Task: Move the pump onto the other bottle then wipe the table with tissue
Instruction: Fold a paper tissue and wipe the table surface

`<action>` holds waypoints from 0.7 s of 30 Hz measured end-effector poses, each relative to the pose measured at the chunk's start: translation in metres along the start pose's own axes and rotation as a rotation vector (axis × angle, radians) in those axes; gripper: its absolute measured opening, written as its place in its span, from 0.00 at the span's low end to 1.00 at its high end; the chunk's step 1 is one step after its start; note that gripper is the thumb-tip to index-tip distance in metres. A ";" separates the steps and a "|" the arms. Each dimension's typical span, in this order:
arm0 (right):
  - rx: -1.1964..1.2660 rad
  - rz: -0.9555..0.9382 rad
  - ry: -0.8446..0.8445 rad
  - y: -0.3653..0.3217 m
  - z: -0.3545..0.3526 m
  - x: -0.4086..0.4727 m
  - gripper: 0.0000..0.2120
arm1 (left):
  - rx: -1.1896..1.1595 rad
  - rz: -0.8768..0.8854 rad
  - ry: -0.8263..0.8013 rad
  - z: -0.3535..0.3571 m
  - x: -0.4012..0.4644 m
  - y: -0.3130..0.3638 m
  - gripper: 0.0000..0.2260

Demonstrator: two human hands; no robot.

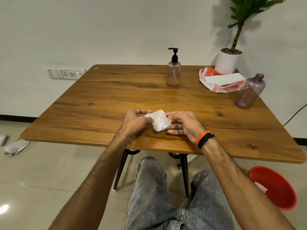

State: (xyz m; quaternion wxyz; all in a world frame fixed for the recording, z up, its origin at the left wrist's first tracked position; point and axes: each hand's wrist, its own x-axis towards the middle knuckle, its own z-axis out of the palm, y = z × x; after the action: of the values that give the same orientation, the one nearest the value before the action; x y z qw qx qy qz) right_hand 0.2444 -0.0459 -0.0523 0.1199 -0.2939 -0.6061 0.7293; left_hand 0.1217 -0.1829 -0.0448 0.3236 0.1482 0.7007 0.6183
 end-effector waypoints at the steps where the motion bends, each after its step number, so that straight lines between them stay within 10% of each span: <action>1: -0.042 0.004 0.016 0.001 0.000 0.002 0.07 | 0.022 0.004 -0.005 0.000 0.001 0.000 0.15; 21: 0.077 -0.074 -0.026 0.002 -0.001 0.002 0.10 | -0.123 -0.005 -0.061 0.004 0.001 -0.005 0.12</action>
State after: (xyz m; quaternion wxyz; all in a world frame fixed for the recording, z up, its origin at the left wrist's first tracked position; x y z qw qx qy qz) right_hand 0.2442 -0.0446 -0.0550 0.1499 -0.2569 -0.5894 0.7511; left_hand 0.1239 -0.1800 -0.0496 0.3545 0.1451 0.6517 0.6546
